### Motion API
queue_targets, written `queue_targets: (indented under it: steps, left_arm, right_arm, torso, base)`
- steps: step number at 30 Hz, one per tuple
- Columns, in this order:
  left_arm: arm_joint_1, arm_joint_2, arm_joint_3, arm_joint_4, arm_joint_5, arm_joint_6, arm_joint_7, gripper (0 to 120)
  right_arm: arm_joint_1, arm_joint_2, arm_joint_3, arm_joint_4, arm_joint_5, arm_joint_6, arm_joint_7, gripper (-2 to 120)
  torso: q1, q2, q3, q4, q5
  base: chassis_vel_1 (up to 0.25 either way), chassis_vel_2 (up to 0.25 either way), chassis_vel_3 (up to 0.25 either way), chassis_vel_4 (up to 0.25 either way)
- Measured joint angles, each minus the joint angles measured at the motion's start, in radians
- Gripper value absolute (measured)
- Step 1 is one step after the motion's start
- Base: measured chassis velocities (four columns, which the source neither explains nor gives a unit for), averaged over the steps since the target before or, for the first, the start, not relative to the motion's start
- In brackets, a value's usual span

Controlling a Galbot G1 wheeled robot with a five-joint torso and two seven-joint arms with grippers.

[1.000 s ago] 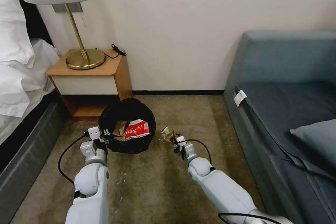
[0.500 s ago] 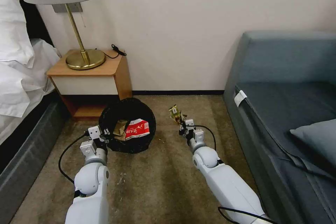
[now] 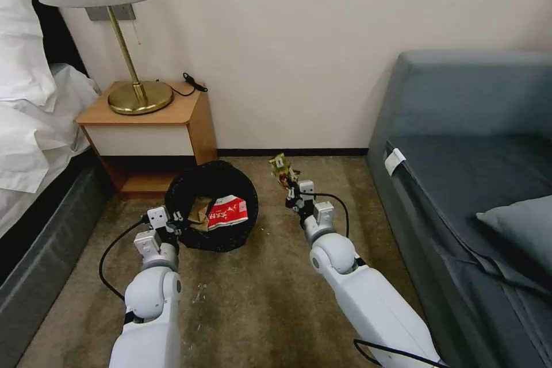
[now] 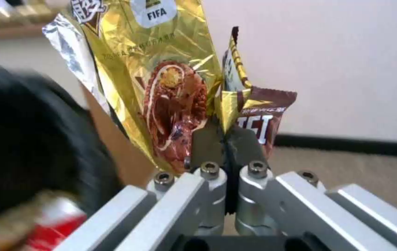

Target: Pick up the trash bin, then pick up the garbage on the floor and place it into the trash bin.

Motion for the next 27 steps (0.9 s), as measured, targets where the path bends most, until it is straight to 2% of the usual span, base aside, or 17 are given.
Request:
queue_targets:
  steps: [8,11,14,20,27]
  left_arm:
    - [0.001,-0.003,0.004,0.003,0.003,0.001,-0.003,1]
    - [-0.003,-0.015,0.008,0.007,0.010,0.001,-0.003,1]
    - [-0.002,-0.017,0.013,0.007,0.013,0.001,-0.004,1]
    - [0.015,-0.018,0.019,0.000,0.021,0.001,-0.006,1]
    - [0.013,-0.019,0.022,-0.002,0.026,0.000,-0.005,1]
  right_arm:
    - [0.021,-0.014,-0.074,0.072,0.018,-0.007,0.031,0]
    - [0.067,-0.023,-0.179,0.104,0.019,-0.010,0.046,0]
    - [0.087,-0.019,-0.210,0.104,0.019,-0.011,0.051,0]
    - [0.141,0.009,-0.305,0.040,0.009,-0.005,0.059,0]
    - [0.139,0.020,-0.345,-0.010,-0.006,0.001,0.059,0]
  torso:
    - [0.000,0.000,0.000,0.0002,-0.0002]
    - [0.000,0.000,0.000,0.0001,-0.0001]
    - [0.000,0.000,0.000,0.0000,-0.0002]
    - [0.000,0.000,0.000,0.0002,-0.0002]
    - [0.000,0.000,0.000,0.0001,-0.0001]
  base:
    - [0.000,0.000,0.000,0.000]
    - [0.000,0.000,0.000,0.000]
    - [0.000,0.000,0.000,0.000]
    - [0.000,0.000,0.000,0.000]
    - [0.000,0.000,0.000,0.000]
